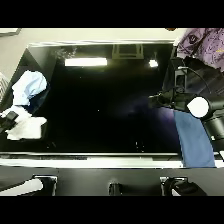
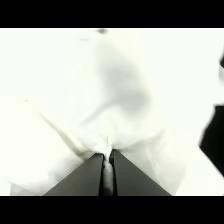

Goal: Fold the clothes and pants, and hang the long-sleeved shirts on hangers.

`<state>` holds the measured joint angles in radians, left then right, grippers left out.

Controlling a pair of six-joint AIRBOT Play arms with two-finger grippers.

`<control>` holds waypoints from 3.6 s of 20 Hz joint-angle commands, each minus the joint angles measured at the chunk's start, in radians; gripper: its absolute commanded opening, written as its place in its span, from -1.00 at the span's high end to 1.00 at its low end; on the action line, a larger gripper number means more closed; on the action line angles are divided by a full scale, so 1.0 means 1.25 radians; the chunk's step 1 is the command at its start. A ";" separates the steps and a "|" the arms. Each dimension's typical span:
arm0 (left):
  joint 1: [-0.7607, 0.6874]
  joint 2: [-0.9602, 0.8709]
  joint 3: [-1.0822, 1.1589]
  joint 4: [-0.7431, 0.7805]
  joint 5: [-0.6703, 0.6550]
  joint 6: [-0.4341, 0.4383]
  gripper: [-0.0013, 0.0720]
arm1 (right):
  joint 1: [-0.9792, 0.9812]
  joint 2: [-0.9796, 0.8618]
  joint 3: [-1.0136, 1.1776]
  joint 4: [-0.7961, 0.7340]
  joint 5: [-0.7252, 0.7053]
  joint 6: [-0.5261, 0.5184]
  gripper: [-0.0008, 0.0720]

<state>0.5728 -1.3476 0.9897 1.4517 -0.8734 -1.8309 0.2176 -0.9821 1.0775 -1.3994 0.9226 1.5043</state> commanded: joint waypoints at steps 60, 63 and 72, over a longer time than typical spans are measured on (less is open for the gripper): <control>-0.015 -0.107 -0.053 -0.536 0.006 0.228 -0.83 | 0.137 -0.270 -0.276 0.748 -0.208 -0.206 0.90; -0.039 -0.143 -0.052 -0.581 0.053 0.233 -0.42 | 0.137 -0.268 -0.276 0.748 -0.207 -0.192 0.90; -0.050 -0.086 0.096 -0.707 -0.018 0.329 0.93 | 0.137 -0.133 -0.198 0.490 -0.234 -0.056 0.91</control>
<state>0.5117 -1.4948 1.0206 0.6037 -0.8413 -1.4467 0.3889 -1.2217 0.7670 -0.5823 0.6498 1.3228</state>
